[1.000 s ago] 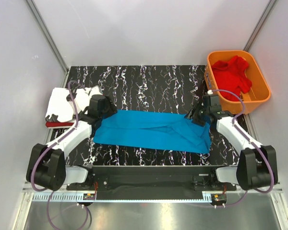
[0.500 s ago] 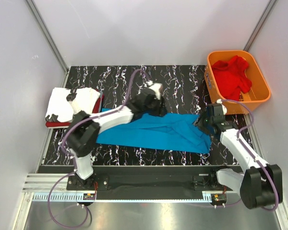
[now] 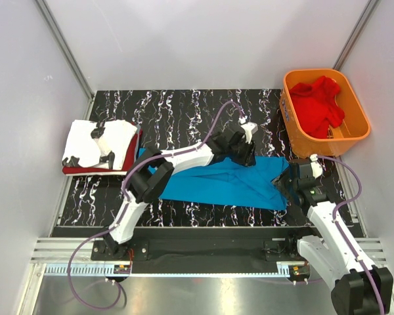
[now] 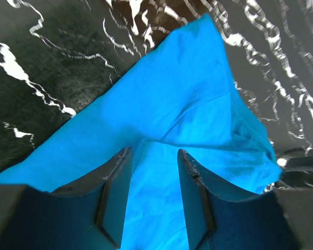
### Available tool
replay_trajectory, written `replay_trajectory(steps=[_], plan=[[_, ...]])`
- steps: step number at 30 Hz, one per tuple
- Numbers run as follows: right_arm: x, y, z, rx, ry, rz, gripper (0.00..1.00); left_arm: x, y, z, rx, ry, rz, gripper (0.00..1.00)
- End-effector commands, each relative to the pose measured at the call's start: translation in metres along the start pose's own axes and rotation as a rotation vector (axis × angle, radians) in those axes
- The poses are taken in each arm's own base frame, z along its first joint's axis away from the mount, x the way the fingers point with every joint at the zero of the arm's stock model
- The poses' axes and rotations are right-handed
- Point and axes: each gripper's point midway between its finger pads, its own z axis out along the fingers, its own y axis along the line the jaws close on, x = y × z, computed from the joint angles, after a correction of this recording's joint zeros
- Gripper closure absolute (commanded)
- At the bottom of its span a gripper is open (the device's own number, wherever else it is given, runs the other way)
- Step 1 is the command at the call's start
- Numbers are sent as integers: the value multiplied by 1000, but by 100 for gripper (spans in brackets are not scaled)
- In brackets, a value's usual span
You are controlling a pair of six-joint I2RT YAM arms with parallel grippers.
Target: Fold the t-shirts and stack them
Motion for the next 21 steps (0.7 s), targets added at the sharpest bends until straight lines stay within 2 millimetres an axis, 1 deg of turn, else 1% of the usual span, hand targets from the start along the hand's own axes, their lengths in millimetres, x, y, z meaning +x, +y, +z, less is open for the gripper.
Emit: replay_trajectory(steps=[1,2,3,4,5,6,9,12,15,17,18,19,20,21], plan=[[-5,-2,-1,14,-29,16,52,-8,-12,3,33,7,37,56],[-4,-1,-1,9,-27,14,52,-7,-11,6,35,11,41,57],[-4,-1,-1,7,-27,13,52,-3,-11,8,38,21,41,63],[-5,-1,-2,6,-27,11,52,-3,-12,10,45,21,43,67],[-4,0,-2,5,-26,8,52,0,-16,11,62,32,48,71],[-5,-1,-2,8,-27,8,52,4,-16,14,63,42,46,78],[-5,-1,-2,8,-31,5,52,9,-23,15,86,60,51,88],[-5,-1,-3,7,-28,0,52,11,-17,15,49,61,49,87],[-5,-1,-4,2,-30,-2,52,14,-16,12,44,64,58,100],[-6,-1,-4,1,-33,-5,52,13,-17,10,52,49,57,100],[-5,-1,-4,-1,-30,-3,52,7,-20,4,54,29,61,100],[-5,-1,-5,-1,-32,-4,53,14,-18,1,50,37,57,100],[-6,0,-5,-3,-33,-3,53,12,-19,-1,53,24,59,100],[-5,0,-4,-4,-32,-3,52,7,-22,-7,53,8,63,100]])
